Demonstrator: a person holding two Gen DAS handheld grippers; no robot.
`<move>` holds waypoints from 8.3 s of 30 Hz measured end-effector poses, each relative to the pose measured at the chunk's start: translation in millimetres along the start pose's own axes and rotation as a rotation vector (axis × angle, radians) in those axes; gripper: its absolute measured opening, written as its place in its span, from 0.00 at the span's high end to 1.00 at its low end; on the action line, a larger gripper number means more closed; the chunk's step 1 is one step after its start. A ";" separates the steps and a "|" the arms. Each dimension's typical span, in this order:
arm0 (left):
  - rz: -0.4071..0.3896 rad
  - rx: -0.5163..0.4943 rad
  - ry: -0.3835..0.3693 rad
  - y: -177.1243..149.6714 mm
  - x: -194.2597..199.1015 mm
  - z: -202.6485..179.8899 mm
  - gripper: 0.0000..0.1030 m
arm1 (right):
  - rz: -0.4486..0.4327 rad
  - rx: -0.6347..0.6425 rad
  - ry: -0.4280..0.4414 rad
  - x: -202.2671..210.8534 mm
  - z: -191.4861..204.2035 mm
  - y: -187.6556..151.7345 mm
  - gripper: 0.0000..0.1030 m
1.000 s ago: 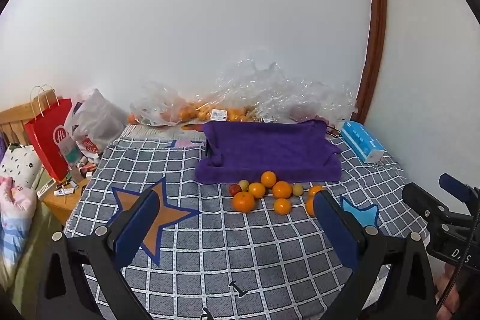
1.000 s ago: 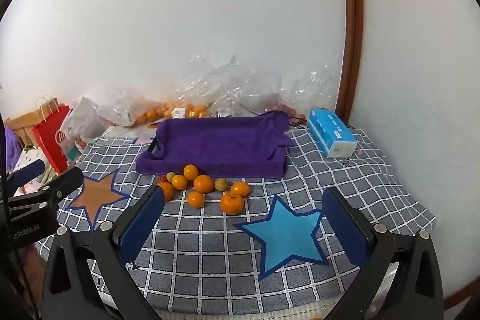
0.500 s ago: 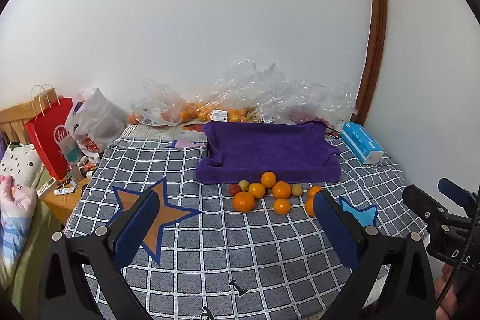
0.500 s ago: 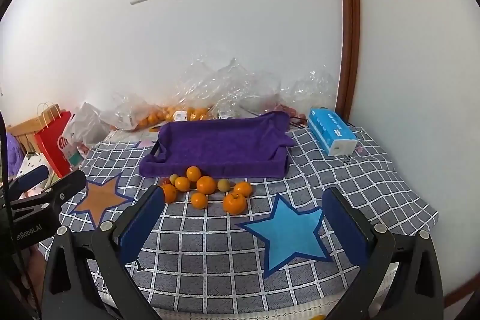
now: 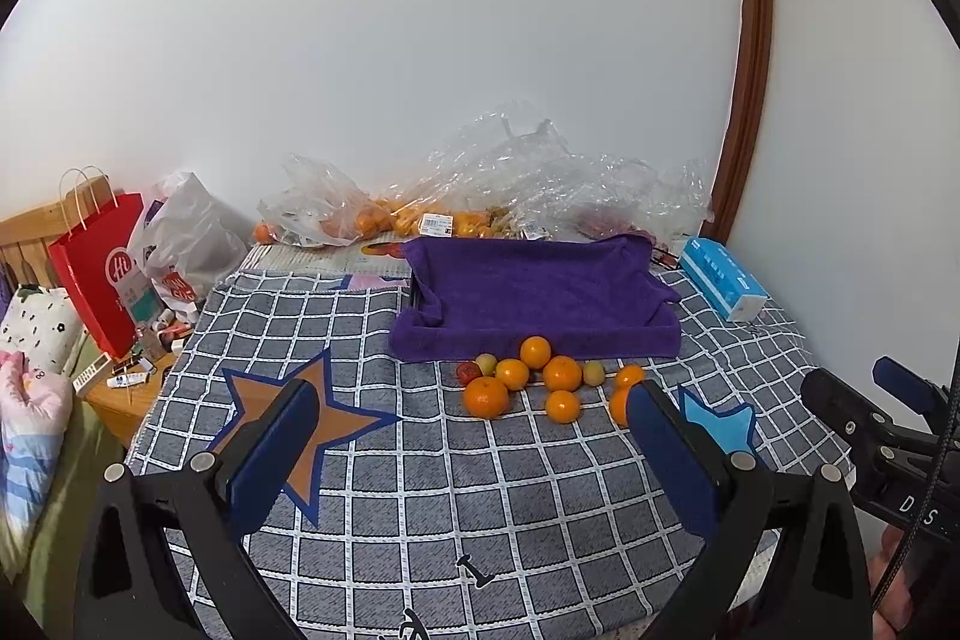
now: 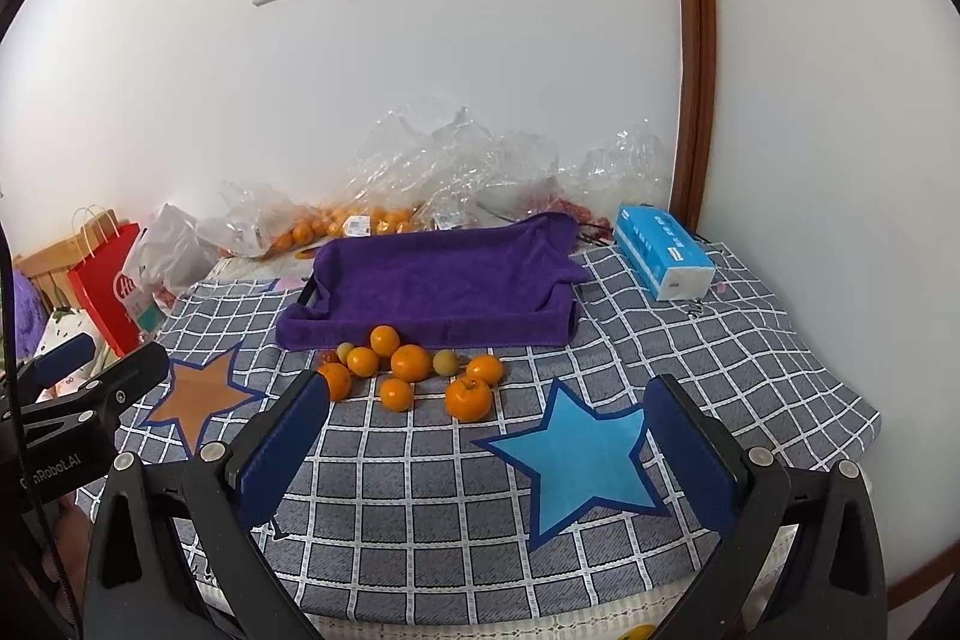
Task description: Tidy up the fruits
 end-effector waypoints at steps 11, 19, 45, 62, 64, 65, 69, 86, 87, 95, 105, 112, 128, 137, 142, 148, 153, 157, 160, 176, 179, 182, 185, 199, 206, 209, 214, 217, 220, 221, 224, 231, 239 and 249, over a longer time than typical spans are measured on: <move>-0.003 0.004 0.000 0.3 1.5 -0.5 0.00 | -0.001 -0.002 0.002 0.6 -0.1 -0.3 0.00; -0.002 0.005 0.001 1.2 1.1 -0.1 0.00 | -0.001 0.001 0.003 1.8 2.7 -0.6 0.00; -0.006 0.012 0.000 0.9 4.1 3.6 0.00 | 0.001 0.007 0.003 2.0 4.9 -2.0 0.00; -0.007 0.016 0.003 3.4 3.6 2.6 0.00 | -0.005 0.006 0.003 2.2 1.9 -2.3 0.00; -0.007 0.017 0.005 4.6 2.8 3.7 0.00 | -0.005 0.006 0.002 2.3 1.9 -2.2 0.00; -0.007 0.017 0.006 4.6 2.2 4.3 0.00 | -0.005 0.006 0.002 2.2 1.9 -2.3 0.00; -0.001 0.024 0.012 3.6 -3.2 8.5 0.00 | -0.003 0.012 0.005 -0.2 2.7 -2.5 0.00; 0.103 0.075 0.052 -12.2 -74.5 43.2 0.00 | 0.064 0.046 -0.025 -75.6 11.1 -11.6 0.00; 0.109 0.080 0.054 -13.3 -78.7 46.3 0.00 | 0.071 0.042 -0.023 -81.5 10.1 -12.8 0.00; 0.168 0.108 0.093 -26.5 -116.5 76.2 0.04 | 0.165 0.020 0.002 -136.2 13.9 -25.8 0.05; 0.242 0.133 0.055 -41.8 -150.5 99.2 0.04 | 0.255 0.072 0.076 -188.3 46.2 -45.7 0.23; 0.271 0.084 -0.010 -47.2 -175.3 82.4 0.04 | 0.291 0.091 0.084 -212.5 56.3 -57.7 0.33; 0.306 0.089 -0.108 -48.3 -224.5 53.8 0.33 | 0.274 0.105 0.120 -218.0 48.2 -62.2 0.48; 0.303 0.125 -0.140 -47.9 -228.0 54.6 0.60 | 0.256 0.114 0.106 -218.2 47.3 -60.8 0.48; 0.281 0.109 -0.134 -50.3 -228.4 52.7 0.59 | 0.281 0.135 0.081 -224.7 52.5 -63.4 0.48; 0.277 0.128 -0.203 -50.8 -226.9 53.9 0.61 | 0.267 0.151 0.092 -221.3 55.5 -65.4 0.58; 0.279 0.146 -0.222 -52.7 -219.6 56.2 0.61 | 0.262 0.132 0.085 -218.0 52.8 -64.6 0.58; 0.276 0.152 -0.212 -52.7 -212.9 61.6 0.61 | 0.258 0.096 0.089 -213.0 46.5 -62.3 0.59; 0.276 0.156 -0.202 -52.6 -208.2 64.7 0.61 | 0.246 0.083 0.083 -207.5 44.4 -60.1 0.59; 0.250 0.189 -0.168 -44.2 -175.3 74.2 0.61 | 0.207 0.046 0.053 -179.9 33.1 -46.2 0.59; 0.239 0.193 -0.168 -40.6 -168.9 74.9 0.61 | 0.199 0.040 0.050 -174.6 30.2 -43.2 0.59; 0.231 0.191 -0.160 -36.2 -163.8 74.1 0.61 | 0.186 0.034 0.046 -168.1 27.5 -38.5 0.59; 0.223 0.191 -0.159 -32.5 -159.1 73.5 0.61 | 0.176 0.032 0.049 -163.0 26.9 -34.8 0.59; 0.207 0.194 -0.161 -14.2 -148.1 72.8 0.61 | 0.146 0.055 0.062 -151.7 36.1 -18.7 0.59; 0.200 0.189 -0.164 -4.5 -147.5 72.7 0.61 | 0.142 0.057 0.067 -151.0 40.4 -11.4 0.59; 0.197 0.189 -0.165 -1.5 -147.9 72.8 0.61 | 0.141 0.058 0.067 -151.8 41.0 -9.3 0.59; 0.192 0.193 -0.166 6.6 -149.4 75.1 0.61 | 0.141 0.059 0.066 -154.5 43.1 -2.2 0.59; 0.191 0.196 -0.168 10.2 -150.3 76.5 0.61 | 0.140 0.061 0.061 -155.4 43.8 1.6 0.59; 0.190 0.195 -0.168 12.8 -151.6 76.7 0.61 | 0.139 0.059 0.060 -157.1 44.3 5.9 0.59; 0.192 0.194 -0.169 14.5 -152.5 76.7 0.61 | 0.139 0.058 0.058 -157.8 44.2 7.1 0.59; 0.192 0.189 -0.169 20.3 -154.8 76.8 0.61 | 0.139 0.055 0.058 -160.3 44.8 12.1 0.59; 0.187 0.189 -0.171 33.2 -160.9 78.2 0.61 | 0.136 0.055 0.057 -164.7 46.4 20.5 0.59; 0.184 0.186 -0.173 48.4 -170.0 79.3 0.61 | 0.132 0.054 0.057 -174.0 51.6 37.4 0.59; 0.187 0.193 -0.177 59.8 -182.1 82.7 0.61 | 0.136 0.050 0.051 -187.8 55.2 49.5 0.59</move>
Point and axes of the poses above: each gripper's, at about its wrist camera, not at the fingertips, and x roughly against the way its jaws point, z to its left, y to its top, the point moved 2 cm from there along -x, roughly the way its jaws point, and after that the axes turned 12 degrees about -y, right-handed, at the moved point
